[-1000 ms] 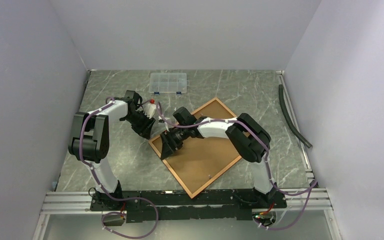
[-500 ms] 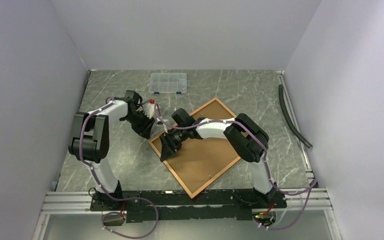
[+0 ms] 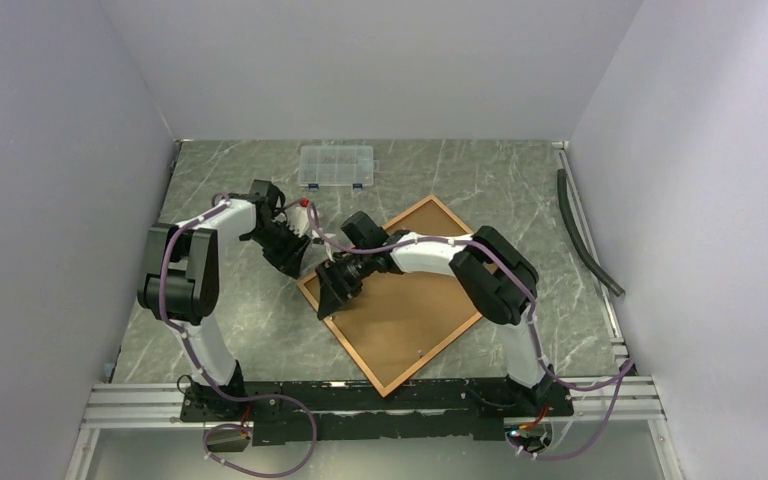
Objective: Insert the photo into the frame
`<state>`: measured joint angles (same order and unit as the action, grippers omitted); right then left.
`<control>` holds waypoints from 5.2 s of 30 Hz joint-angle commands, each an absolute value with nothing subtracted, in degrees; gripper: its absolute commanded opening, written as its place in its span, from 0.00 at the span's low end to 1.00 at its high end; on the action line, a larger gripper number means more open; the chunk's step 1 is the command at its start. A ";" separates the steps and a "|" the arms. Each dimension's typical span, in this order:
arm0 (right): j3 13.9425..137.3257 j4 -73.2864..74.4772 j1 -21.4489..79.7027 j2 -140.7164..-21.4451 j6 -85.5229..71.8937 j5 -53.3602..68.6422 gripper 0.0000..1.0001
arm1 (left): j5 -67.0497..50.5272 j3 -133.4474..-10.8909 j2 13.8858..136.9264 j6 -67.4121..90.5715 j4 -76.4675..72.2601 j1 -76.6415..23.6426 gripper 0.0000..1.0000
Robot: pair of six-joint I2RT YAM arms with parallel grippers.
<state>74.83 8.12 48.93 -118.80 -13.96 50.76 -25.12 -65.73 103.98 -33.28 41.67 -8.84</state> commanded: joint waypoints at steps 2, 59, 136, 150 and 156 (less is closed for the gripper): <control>73.92 2.14 44.44 -109.12 -21.71 43.16 0.80 | -26.04 -69.55 105.01 -34.68 48.07 -8.33 0.44; 45.67 20.32 20.32 -68.14 -45.13 13.11 0.93 | -38.53 -61.94 95.01 -31.43 48.05 -17.46 0.43; 51.27 24.35 7.20 -74.23 -43.42 8.95 1.00 | -32.20 -64.93 104.36 -32.96 37.42 -14.07 0.34; 66.06 16.68 8.74 -91.00 -38.00 15.18 1.00 | -38.83 -59.24 100.56 -37.50 44.13 -28.61 0.34; 78.92 16.62 17.66 -105.65 -35.97 20.81 0.98 | -40.20 -57.18 94.38 -40.24 50.59 -29.68 0.34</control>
